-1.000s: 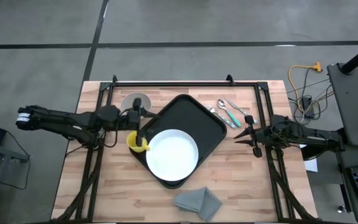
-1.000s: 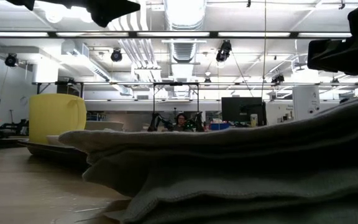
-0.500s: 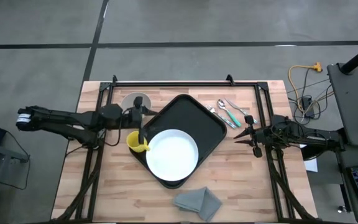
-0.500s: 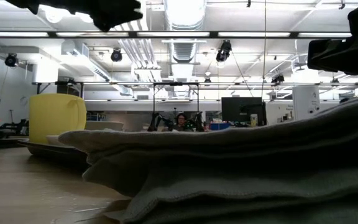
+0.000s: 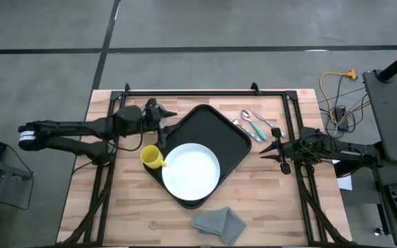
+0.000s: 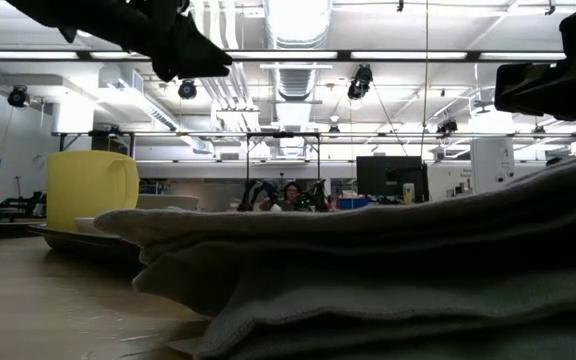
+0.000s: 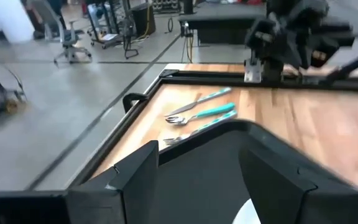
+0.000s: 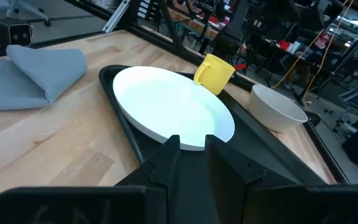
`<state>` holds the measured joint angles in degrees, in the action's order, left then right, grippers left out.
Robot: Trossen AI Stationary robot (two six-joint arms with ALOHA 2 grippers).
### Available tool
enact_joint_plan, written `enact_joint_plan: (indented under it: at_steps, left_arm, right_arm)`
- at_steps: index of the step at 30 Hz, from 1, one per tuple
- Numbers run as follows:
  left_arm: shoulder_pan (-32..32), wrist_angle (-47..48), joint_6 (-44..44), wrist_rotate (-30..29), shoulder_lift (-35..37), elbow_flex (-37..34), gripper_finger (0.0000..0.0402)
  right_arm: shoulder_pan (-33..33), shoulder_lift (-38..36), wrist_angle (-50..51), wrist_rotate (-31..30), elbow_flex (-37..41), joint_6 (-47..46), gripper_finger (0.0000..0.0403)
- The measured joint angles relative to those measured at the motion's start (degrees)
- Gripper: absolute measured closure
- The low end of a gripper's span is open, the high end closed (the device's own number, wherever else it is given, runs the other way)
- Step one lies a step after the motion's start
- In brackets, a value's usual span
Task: Set up tray
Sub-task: Put the gray bowl on top of the white plate on the black serving tray
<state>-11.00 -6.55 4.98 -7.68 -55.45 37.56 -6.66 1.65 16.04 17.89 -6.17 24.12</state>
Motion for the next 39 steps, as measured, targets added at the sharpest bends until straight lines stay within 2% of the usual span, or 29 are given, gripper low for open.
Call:
enact_joint_plan:
  at_steps: [9,14,18,34,39]
  left_arm:
    - [-0.01,0.00,9.23,-0.47,-1.35,0.00,0.0193]
    - [-0.88,0.43,10.00,-8.45,-1.78,-0.02,0.0193]
    - [-1.97,1.68,8.21,-13.80,-2.02,-0.05,0.0193]
    - [-6.52,1.96,-4.78,-15.35,-12.33,-0.05,0.0193]
    - [-9.34,13.74,-10.50,-15.65,-16.11,4.19,0.0193]
  right_arm:
    - [0.00,0.00,-0.01,0.00,0.00,-0.04,0.0335]
    - [-0.01,0.00,0.00,0.00,0.00,0.02,0.0335]
    - [-0.01,0.00,-0.01,0.00,0.00,0.02,0.0335]
    - [-0.01,0.00,-0.01,0.00,0.00,-0.01,0.0335]
    - [-0.01,0.00,-0.01,0.00,-0.02,0.04,0.0335]
